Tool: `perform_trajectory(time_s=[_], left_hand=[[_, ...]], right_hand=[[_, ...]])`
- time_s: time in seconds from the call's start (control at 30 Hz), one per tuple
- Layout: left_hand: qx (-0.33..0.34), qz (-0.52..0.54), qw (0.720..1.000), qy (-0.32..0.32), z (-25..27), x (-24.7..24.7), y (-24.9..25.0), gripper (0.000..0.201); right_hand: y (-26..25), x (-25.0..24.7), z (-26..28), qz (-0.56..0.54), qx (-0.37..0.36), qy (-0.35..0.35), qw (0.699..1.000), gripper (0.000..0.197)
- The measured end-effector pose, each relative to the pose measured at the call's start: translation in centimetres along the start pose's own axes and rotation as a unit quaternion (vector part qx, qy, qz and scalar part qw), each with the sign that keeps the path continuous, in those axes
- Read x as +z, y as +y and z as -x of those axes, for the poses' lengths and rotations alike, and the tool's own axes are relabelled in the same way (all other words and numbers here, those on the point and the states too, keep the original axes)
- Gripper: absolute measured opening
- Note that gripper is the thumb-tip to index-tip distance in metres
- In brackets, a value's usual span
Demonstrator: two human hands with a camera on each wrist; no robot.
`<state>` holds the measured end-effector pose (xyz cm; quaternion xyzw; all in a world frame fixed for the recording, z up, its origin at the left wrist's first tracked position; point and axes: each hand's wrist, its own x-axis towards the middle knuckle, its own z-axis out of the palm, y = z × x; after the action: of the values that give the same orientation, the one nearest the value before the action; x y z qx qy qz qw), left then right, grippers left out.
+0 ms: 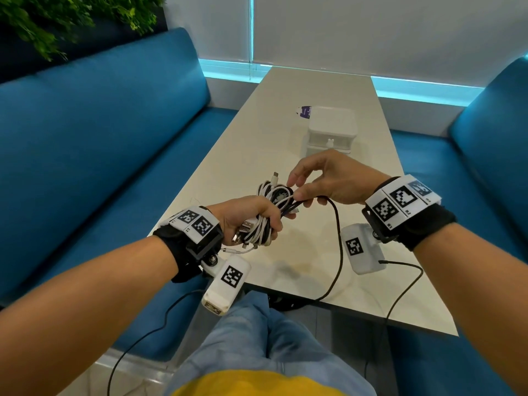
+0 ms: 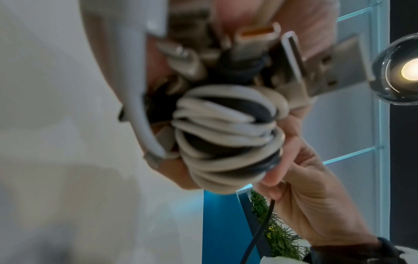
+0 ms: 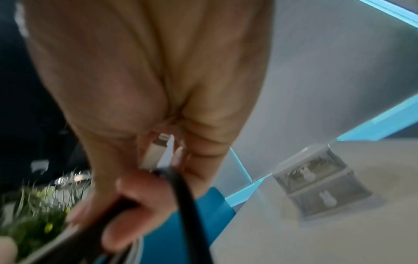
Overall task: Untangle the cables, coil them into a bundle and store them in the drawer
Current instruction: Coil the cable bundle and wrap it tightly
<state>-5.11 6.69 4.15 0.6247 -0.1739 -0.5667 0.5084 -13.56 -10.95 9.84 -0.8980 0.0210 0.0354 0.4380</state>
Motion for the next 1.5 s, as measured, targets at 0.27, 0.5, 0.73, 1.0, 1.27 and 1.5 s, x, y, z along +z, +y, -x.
perform_trajectory(time_s=[0.27,0.5,0.73,1.0,1.27,1.5], left_hand=[[0.005,0.063,0.998,0.017,0.1,-0.8,-0.2,0.041],[0.023,0.117,0.993,-0.024,0.0,-0.3,0.1,0.057],[0.086,0.151,0.984,-0.052,-0.6,1.0,0.5,0.053],[0.187,0.059,0.977,0.081,-1.1,2.9,1.8,0.019],[0.167,0.019,0.979,0.113,-1.5,2.8,2.2,0.032],[0.189,-0.033,0.97,0.146,-1.9,3.2,1.4,0.029]], right_hand=[[1.0,1.5,0.7,0.139,-0.066,0.054,0.987,0.028],[2.0,1.9,0.4,0.093,-0.112,0.165,0.976,0.016],[1.8,4.3,-0.5,-0.15,-0.076,0.234,0.958,0.013],[0.1,7.0,-1.5,-0.268,0.034,0.288,0.919,0.04],[0.2,7.2,-1.5,-0.24,0.034,0.327,0.914,0.039],[-0.2,7.4,-1.6,-0.298,0.069,0.251,0.918,0.063]])
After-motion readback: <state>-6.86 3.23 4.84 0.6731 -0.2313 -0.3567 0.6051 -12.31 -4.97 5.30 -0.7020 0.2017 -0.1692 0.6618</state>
